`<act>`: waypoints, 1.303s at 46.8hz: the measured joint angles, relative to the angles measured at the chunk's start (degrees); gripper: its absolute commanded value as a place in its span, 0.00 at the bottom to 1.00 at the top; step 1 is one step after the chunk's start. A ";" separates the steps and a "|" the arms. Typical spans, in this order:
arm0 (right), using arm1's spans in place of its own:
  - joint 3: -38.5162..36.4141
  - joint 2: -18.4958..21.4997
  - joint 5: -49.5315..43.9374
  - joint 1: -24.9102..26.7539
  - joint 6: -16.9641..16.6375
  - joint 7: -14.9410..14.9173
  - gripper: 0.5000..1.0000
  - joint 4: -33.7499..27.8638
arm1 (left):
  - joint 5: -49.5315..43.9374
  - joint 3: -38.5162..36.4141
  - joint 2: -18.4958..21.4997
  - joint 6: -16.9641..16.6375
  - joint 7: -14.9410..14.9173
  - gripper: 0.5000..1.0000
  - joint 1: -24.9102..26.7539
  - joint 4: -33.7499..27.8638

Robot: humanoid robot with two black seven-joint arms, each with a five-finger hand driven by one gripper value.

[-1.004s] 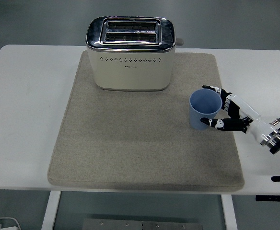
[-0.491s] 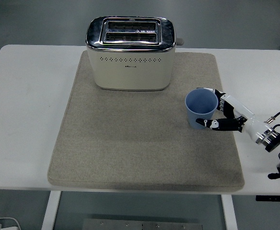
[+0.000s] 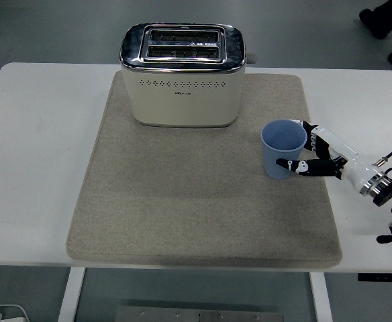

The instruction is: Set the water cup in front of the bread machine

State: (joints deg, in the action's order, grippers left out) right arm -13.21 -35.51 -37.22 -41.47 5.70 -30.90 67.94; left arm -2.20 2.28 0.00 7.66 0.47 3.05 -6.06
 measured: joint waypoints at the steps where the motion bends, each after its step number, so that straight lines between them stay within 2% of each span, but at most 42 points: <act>1: -0.02 0.00 0.06 -0.01 0.00 0.10 0.00 0.00 | 0.00 0.00 0.00 0.00 0.00 1.00 0.00 0.00; 17: -0.53 -0.27 1.71 -1.90 -0.41 0.23 0.00 0.92 | 0.00 0.00 0.00 -0.01 -0.01 1.00 -0.02 0.00; 31: -0.96 0.47 3.52 -2.88 -0.47 0.25 0.00 4.12 | 0.00 0.00 0.00 -0.01 -0.01 1.00 -0.04 0.00; 45: -0.49 9.66 3.73 -5.16 1.56 0.74 0.00 3.03 | 0.00 0.00 0.00 -0.01 -0.02 1.00 -0.04 0.00; 61: 0.09 18.26 3.16 -5.80 1.91 0.76 0.00 -2.81 | 0.00 0.00 0.00 -0.01 -0.03 1.00 -0.02 0.00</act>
State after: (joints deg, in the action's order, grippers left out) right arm -13.12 -17.25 -34.05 -47.27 7.61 -30.14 65.13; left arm -2.20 2.28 0.00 7.65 0.44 3.03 -6.06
